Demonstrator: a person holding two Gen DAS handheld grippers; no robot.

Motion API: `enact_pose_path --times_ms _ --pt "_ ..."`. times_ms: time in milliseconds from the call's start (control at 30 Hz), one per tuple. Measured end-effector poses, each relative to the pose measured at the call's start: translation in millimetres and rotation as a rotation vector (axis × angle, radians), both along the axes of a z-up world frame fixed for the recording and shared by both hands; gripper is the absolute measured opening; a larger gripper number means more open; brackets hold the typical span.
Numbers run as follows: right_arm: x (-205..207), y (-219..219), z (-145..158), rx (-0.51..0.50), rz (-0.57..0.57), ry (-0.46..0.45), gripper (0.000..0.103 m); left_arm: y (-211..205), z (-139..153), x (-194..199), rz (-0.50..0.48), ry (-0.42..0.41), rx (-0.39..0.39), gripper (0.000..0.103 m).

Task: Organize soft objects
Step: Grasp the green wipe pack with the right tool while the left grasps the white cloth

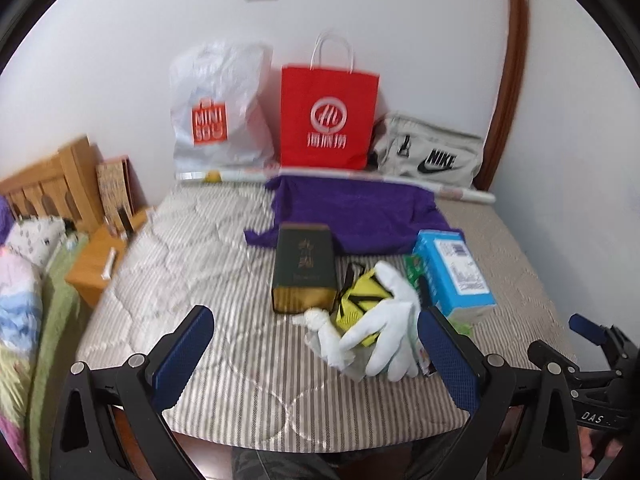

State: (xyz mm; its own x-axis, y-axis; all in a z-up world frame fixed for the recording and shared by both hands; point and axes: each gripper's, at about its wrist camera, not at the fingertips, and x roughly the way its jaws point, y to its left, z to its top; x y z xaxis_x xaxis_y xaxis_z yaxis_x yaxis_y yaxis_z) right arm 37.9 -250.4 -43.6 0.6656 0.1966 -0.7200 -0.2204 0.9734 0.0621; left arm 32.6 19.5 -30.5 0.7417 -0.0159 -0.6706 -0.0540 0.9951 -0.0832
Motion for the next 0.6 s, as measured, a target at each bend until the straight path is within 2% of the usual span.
enact_pose_path --times_ms 300,600 --pt "41 7 -69 0.081 0.039 0.14 0.103 12 -58 29 0.036 0.1 -0.047 0.101" --pt "81 3 -116 0.166 -0.021 0.261 0.103 15 -94 45 -0.03 0.128 -0.057 0.101"
